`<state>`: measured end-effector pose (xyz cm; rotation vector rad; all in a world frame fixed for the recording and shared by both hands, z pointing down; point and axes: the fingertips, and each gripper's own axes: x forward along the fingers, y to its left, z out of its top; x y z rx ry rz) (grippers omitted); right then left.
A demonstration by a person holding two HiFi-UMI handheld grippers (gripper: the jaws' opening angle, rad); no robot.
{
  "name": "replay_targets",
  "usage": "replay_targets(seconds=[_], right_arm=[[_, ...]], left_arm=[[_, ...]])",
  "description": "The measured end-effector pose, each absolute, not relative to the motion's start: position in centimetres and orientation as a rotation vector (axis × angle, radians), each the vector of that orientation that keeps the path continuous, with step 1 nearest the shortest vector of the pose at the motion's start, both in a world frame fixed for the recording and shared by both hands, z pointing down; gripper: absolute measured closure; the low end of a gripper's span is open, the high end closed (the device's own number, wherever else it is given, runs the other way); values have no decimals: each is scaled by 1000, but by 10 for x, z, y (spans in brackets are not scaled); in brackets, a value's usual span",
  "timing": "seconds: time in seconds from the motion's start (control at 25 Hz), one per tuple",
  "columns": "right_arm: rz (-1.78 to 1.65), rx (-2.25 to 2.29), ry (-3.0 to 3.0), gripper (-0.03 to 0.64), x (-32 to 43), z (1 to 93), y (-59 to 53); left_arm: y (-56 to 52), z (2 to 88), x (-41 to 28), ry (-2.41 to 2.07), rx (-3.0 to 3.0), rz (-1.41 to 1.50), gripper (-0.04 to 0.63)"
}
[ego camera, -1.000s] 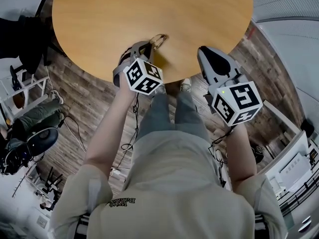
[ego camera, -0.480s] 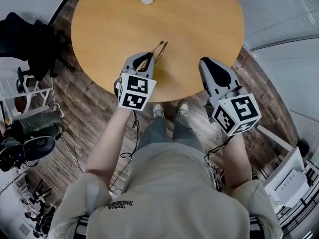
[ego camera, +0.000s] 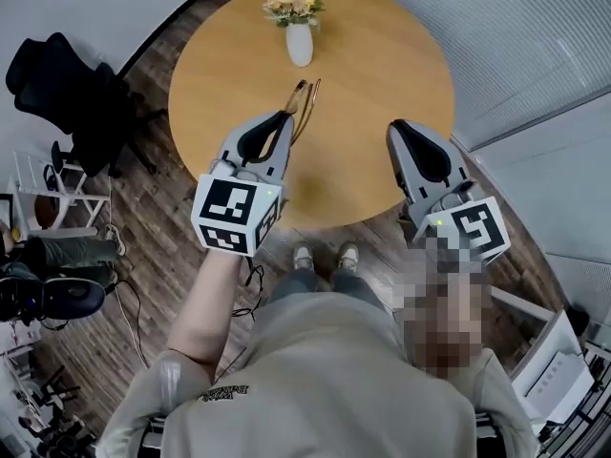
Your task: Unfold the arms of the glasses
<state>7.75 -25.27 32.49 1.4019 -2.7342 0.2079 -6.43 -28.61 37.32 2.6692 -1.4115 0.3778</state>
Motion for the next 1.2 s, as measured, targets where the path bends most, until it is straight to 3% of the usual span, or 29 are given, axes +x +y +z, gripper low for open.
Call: replay_targets(seconds=[0.32, 0.6, 1.2], right_arm=[[-7, 1431, -2831, 577, 72, 234, -238], [-171, 1431, -2913, 575, 66, 173, -213], [-102, 1262, -2931, 577, 39, 199, -202]], left_arm=[[-271, 266, -76, -1498, 2807, 149, 555], [-253, 227, -84, -1512, 2873, 2, 555], [-230, 225, -114, -1552, 2735, -197, 555]])
